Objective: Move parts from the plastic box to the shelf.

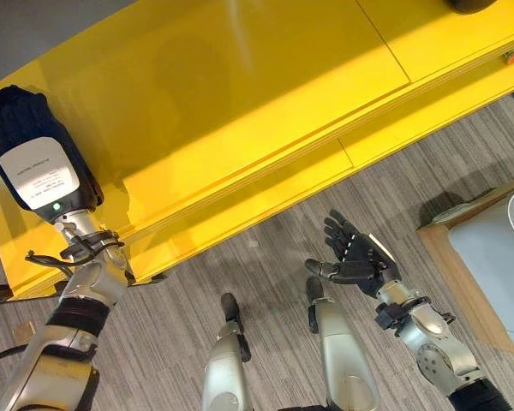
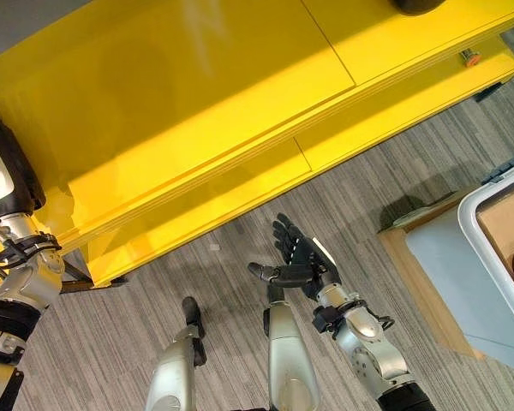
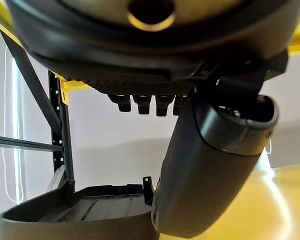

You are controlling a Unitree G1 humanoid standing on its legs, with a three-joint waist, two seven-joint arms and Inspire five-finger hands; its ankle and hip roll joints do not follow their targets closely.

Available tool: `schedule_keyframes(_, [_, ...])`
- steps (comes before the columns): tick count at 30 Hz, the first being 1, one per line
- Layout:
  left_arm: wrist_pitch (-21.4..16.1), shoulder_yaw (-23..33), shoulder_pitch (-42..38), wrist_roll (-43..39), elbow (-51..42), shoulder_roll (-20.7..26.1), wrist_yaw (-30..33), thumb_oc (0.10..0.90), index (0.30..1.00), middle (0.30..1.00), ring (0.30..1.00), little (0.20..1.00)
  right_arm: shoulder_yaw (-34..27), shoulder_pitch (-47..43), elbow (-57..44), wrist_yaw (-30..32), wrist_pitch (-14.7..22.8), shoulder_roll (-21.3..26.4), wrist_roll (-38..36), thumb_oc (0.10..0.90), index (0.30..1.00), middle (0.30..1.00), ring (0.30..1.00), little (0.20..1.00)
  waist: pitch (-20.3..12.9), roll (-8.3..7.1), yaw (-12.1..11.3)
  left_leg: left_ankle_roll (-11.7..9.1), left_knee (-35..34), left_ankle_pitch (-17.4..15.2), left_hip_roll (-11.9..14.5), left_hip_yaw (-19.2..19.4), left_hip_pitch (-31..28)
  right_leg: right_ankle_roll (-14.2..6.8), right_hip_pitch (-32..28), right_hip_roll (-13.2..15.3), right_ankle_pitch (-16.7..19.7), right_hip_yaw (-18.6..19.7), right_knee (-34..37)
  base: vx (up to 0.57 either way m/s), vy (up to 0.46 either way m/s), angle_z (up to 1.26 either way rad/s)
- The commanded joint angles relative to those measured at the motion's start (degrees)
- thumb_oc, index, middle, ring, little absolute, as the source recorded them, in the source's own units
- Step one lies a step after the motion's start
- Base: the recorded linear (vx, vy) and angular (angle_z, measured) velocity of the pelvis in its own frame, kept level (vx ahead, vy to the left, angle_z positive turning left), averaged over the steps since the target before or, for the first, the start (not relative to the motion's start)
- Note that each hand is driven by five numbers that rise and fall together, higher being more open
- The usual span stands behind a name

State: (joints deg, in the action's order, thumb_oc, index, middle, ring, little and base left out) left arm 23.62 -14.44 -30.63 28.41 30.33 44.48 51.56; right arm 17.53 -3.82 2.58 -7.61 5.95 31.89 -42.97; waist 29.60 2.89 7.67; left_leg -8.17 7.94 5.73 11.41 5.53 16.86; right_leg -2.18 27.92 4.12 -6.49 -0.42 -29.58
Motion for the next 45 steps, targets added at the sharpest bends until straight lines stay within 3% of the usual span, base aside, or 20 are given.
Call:
schedule_keyframes(1, [1.2,3.2,-2.6,4.0,-1.9,6.5,7.6,0.9,1.0,1.0,1.0,1.0,0.8,-1.2,-6.3,-2.5,5.3,-2.7,-2.1,0.9,1.0,1.0,1.0,1.0,-3.2,-2.13,0.4,3.4,2.1,-0.5,-4.1,2.7,4.0,0.9,-5.9,0.4,-3.2,-5.3,3.7,0.01,-0.039,0.06])
schedule_keyframes(10, [-0.2,4.7,-3.8,5.4,-2.0,6.4,12.6,0.9,1.0,1.0,1.0,1.0,2.0,-0.7,-6.0,-1.8,5.9,-3.2,-2.0,0.9,1.0,1.0,1.0,1.0,-3.9,-2.0,-0.6,3.3,2.5,-0.6,-4.4,1.7,3.6,1.0,-7.6,0.9,-3.7,-6.8,3.4,0.02,-0.005,0.08])
schedule_keyframes(20, [-0.9,6.0,-2.3,5.8,-3.0,5.8,12.3,0.9,1.0,1.0,1.0,1.0,2.3,-0.4,-6.3,-1.2,4.9,-3.1,-1.8,0.9,1.0,1.0,1.0,1.0,-4.3,-1.65,-1.0,3.2,2.9,-0.4,-4.7,1.3,3.4,0.9,-8.4,1.4,-3.9,-7.2,3.1,0.02,0.008,0.05])
schedule_keyframes(28, [-0.4,4.6,-6.0,4.8,-0.8,6.6,10.9,0.9,1.0,1.0,1.0,1.0,1.9,0.3,-5.9,-1.9,4.0,-2.4,-2.1,0.9,1.0,1.0,1.0,1.0,-4.4,-1.81,0.1,3.1,3.4,0.0,-4.2,1.7,3.7,1.0,-8.5,1.1,-3.7,-6.6,3.0,0.0,0.002,0.0])
schedule_keyframes(38, [-4.3,2.0,-9.8,5.3,1.4,6.8,11.1,0.9,1.0,1.0,1.0,1.0,1.7,1.1,-6.1,-2.7,4.0,-2.3,-2.5,0.9,1.0,1.0,1.0,1.0,-4.1,-2.44,1.0,3.1,4.4,0.1,-3.5,2.1,3.7,0.9,-9.3,0.5,-2.9,-6.0,3.6,0.0,-0.014,0.0])
schedule_keyframes(45, [-8.3,5.1,-4.7,5.3,-2.7,6.2,12.8,0.9,1.0,1.0,1.0,1.0,0.8,3.4,-6.2,-3.9,5.1,-3.5,-1.8,0.9,1.0,1.0,1.0,1.0,-4.8,-2.42,0.3,3.1,3.5,-0.1,-3.5,1.8,1.7,0.7,-12.5,0.4,-2.8,-6.5,5.6,0.0,-0.005,0.0])
